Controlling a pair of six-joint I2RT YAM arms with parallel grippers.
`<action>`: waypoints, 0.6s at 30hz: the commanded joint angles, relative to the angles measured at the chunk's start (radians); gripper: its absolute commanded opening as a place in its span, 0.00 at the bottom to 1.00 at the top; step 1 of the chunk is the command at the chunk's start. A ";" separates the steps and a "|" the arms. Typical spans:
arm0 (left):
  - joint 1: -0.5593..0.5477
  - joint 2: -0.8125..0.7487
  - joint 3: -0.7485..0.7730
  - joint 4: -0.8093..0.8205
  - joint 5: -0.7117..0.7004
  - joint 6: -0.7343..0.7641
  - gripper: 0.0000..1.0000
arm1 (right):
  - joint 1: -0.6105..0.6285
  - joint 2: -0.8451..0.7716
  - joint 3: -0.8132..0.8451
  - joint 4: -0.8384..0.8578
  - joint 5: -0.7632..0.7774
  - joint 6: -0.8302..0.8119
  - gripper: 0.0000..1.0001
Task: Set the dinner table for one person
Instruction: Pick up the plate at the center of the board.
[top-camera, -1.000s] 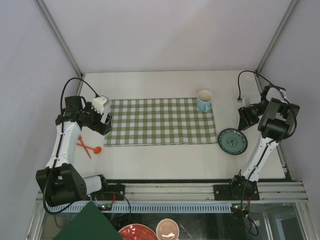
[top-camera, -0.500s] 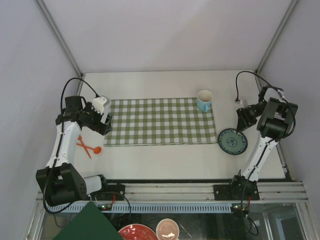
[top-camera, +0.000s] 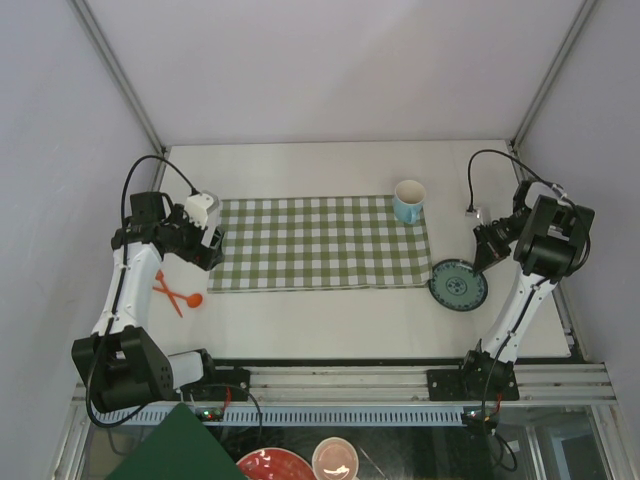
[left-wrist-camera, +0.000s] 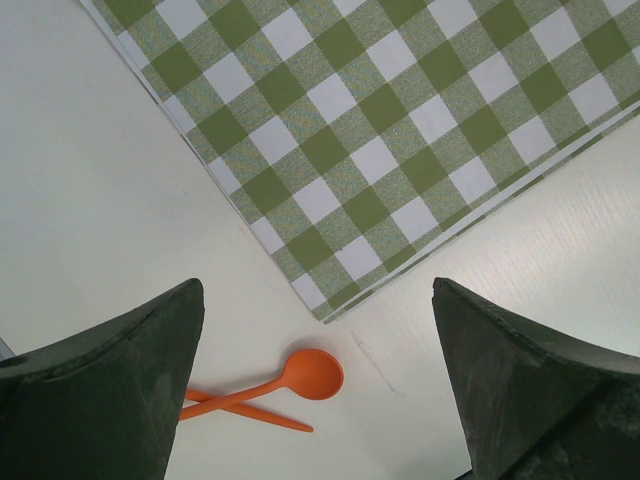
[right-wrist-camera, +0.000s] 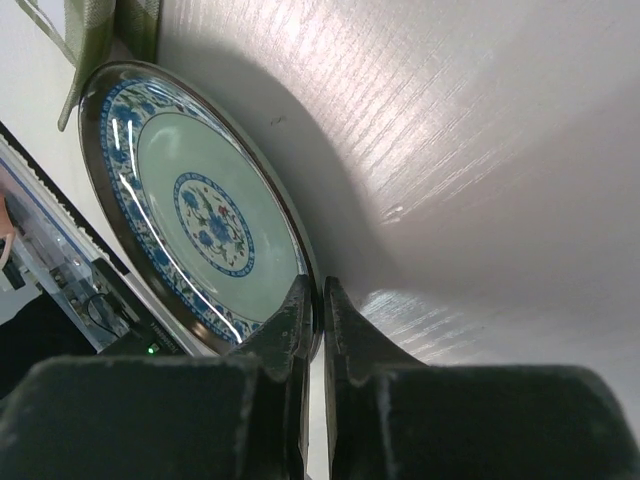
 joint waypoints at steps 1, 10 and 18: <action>0.005 -0.015 -0.001 0.000 0.020 0.013 1.00 | 0.006 -0.040 -0.014 0.035 0.013 -0.007 0.00; 0.005 -0.016 0.001 0.001 0.025 0.011 1.00 | -0.021 -0.146 0.102 -0.111 0.013 0.027 0.00; 0.004 -0.028 0.003 -0.002 0.038 0.014 1.00 | -0.029 -0.245 0.212 -0.181 0.033 0.071 0.00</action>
